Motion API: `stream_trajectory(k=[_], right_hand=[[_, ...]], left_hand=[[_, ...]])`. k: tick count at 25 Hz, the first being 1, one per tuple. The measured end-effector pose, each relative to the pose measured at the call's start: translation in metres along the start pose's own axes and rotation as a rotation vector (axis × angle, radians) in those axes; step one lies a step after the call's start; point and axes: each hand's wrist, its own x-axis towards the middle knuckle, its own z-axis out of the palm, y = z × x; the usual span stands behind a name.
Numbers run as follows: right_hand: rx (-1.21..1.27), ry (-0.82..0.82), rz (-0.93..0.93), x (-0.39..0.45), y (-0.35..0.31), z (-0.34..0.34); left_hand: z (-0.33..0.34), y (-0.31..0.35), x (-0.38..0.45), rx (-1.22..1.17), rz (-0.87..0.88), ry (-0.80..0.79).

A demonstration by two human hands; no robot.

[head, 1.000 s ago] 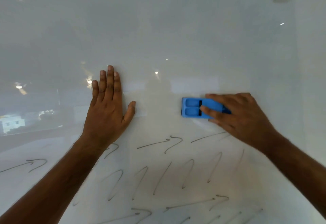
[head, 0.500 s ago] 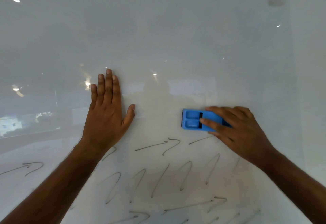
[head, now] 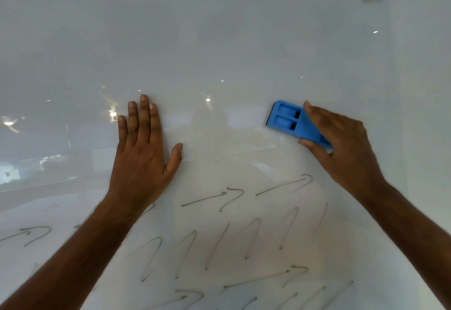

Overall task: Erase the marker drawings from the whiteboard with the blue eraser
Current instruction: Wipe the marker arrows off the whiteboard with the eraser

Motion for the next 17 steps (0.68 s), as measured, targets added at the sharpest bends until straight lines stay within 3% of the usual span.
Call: stream_trajectory(k=[5,9,14,17], right_hand=[[-0.056,-0.098,-0.149,-0.069,-0.023,0.009],[-0.140,-0.154,-0.237,-0.088,0.002,-0.001],[0.002,-0.047,0.094,-0.050,0.009,-0.006],[0.069,0.002,0.128,-0.037,-0.016,0.003]], left_hand=[[0.000,-0.002,0.000,0.004,0.017,0.002],[0.001,-0.002,-0.001,0.004,0.020,0.009],[0.001,-0.001,0.000,-0.003,0.013,0.018],[0.001,0.000,-0.001,-0.008,0.008,0.017]])
